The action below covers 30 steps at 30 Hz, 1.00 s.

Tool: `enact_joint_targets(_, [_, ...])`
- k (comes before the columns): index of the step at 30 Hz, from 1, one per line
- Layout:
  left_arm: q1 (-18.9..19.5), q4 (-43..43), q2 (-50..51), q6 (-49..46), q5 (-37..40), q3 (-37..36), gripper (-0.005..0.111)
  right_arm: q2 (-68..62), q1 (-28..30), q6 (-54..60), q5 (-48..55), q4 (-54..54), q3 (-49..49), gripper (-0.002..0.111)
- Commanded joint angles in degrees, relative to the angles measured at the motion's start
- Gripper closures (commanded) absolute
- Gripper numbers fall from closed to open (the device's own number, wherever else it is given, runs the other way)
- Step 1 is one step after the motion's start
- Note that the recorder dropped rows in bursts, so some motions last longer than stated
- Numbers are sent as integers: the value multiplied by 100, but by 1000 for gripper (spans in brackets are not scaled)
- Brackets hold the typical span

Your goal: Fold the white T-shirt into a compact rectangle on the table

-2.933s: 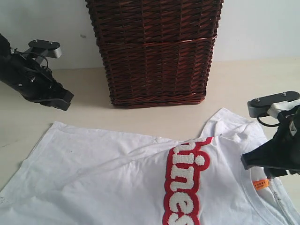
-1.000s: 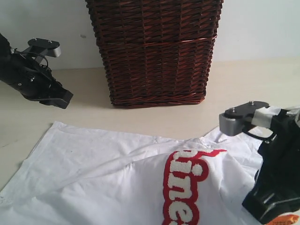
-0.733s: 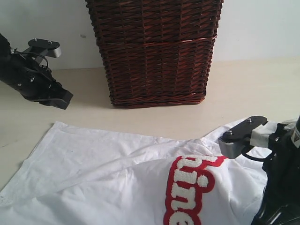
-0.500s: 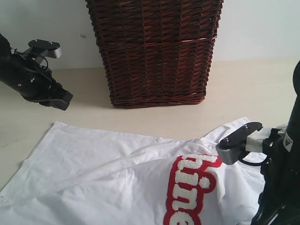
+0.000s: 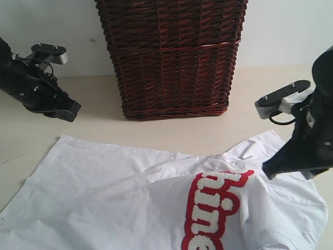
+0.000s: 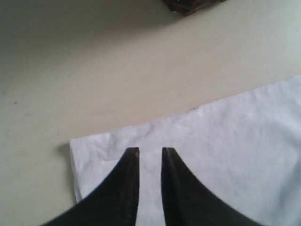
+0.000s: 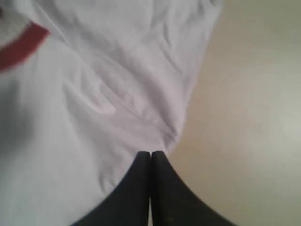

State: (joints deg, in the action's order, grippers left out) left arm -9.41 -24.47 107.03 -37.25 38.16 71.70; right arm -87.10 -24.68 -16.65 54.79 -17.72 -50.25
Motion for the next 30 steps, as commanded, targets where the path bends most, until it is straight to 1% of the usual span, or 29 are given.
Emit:
enact_joint_targets(1, [14,33,-98,39,-55,-17,106,-783,431,308,-1322,526,-102,108])
enact_joint_targets(9, [37,111,-203,39,-95,168,107,-2199,1225,308,-2121,469,-895,108])
enact_joint_targets(11, [37,123,-203,39,-231,180,107,-2487,1381,298,-2516,523,-1098,108])
enact_joint_targets(14, [37,183,-203,39,-543,180,107,-2895,1467,308,-2779,560,-1415,108])
enact_joint_targets(19, [37,258,-203,39,-1057,193,107,-3637,1540,504,-2300,379,-2170,108])
enact_joint_targets(22, [93,329,-203,39,-1062,308,107,-3947,1715,504,-2097,378,-2640,108])
enact_joint_targets(28, [214,329,-203,50,-892,562,107,-4344,2166,504,-2044,466,-3405,108])
enact_joint_targets(30, [244,417,-203,50,-929,574,107,-4401,2274,706,-2020,650,-3557,108])
